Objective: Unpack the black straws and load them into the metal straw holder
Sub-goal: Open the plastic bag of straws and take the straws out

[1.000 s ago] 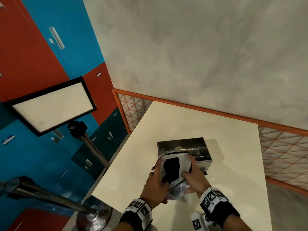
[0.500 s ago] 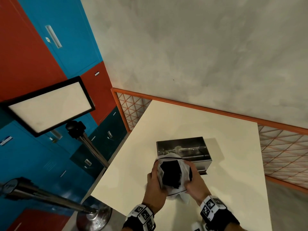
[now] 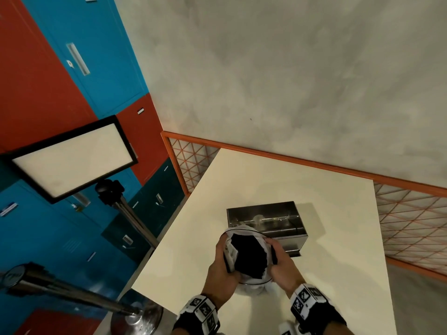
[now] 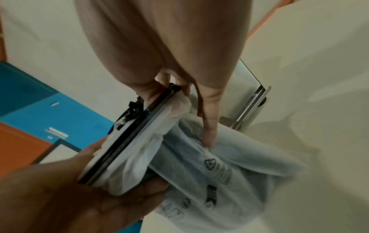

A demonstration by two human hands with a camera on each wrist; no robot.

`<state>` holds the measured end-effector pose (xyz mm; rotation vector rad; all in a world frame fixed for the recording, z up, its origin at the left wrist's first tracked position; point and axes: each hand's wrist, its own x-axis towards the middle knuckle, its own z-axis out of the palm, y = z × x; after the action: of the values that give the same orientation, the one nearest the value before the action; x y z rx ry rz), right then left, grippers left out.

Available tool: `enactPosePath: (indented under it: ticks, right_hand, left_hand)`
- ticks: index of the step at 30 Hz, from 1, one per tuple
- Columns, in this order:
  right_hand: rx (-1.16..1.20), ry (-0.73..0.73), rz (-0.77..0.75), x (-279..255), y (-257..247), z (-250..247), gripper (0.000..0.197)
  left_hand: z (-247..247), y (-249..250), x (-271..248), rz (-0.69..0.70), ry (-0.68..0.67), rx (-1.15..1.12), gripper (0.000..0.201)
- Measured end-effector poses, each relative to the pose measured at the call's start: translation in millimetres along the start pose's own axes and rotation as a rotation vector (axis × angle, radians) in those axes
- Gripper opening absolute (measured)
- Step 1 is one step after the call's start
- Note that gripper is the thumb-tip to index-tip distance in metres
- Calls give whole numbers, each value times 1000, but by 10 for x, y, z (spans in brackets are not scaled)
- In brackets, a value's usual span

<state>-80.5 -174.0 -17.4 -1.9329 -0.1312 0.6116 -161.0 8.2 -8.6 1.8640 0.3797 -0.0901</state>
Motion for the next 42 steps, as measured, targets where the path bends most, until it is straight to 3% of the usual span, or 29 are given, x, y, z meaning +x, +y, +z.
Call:
enactPosePath:
  ticks: [7,12,14,17,19,20,24,29,33,42]
  right_hand:
    - [14,2,-107,43,-51,-19,59]
    - [184,91,19,79,91,14,60]
    - [269,102,97,83,86,5,57]
    - [346,101,178,99,14,-27,36]
    - [338,128,156,133,-15,-44,19]
    - [335,136,129,139,-27,-44,20]
    - [208,139,14,164,-100,0,11]
    - [108,142,-22,247,-121,26,19]
    - [126,167,-35,278,-117,52,20]
    - [93,198,-4,365,-88,51,9]
  left_hand:
    - [1,-74,28,-36,-22,-85,111]
    - [21,-18,-16,32,-109,-101,109]
    - [-1,10,-10,-23,-170,-129,114]
    - [-60,-9,40,-160,-231,-124,99]
    - [-83,-23,72,-220,-249,-60,89]
    - [-80,-22,73,-221,-247,-31,86]
    - [-14,22,76,-188,-212,91,79]
    - [10,-25,97,-118,-200,327,68]
    - [8,-30,111,-27,-237,396,79]
    - [27,-63,169,-28,-238,422,85]
